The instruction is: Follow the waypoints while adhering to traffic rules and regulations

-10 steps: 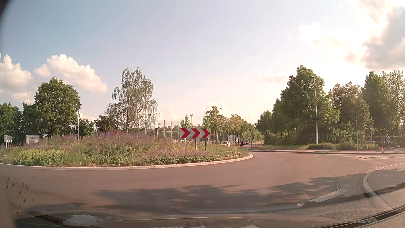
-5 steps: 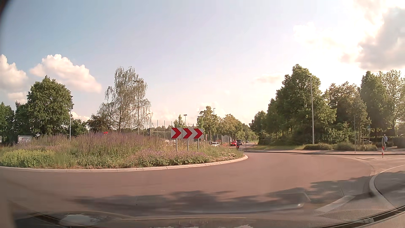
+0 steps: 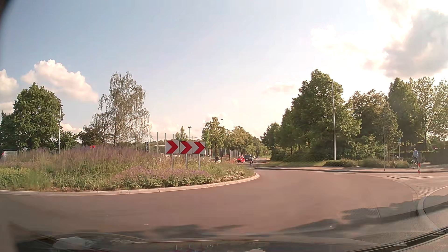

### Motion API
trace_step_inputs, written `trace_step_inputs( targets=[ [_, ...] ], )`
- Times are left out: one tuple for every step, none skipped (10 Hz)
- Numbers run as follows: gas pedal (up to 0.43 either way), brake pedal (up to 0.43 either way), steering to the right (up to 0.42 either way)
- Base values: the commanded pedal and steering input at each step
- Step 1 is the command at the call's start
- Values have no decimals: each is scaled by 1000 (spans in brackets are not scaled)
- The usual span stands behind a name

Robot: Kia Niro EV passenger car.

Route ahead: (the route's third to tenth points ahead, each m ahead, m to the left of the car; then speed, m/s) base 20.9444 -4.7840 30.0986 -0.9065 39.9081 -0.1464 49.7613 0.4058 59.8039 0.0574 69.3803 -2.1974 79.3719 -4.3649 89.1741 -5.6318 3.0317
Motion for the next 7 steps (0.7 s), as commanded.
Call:
trace_step_inputs(
  targets=[
    [350,12,274],
    [339,12,287],
    [331,12,289],
    [311,12,288],
    [287,12,288],
    [287,12,289],
    [280,12,292]
  ],
)
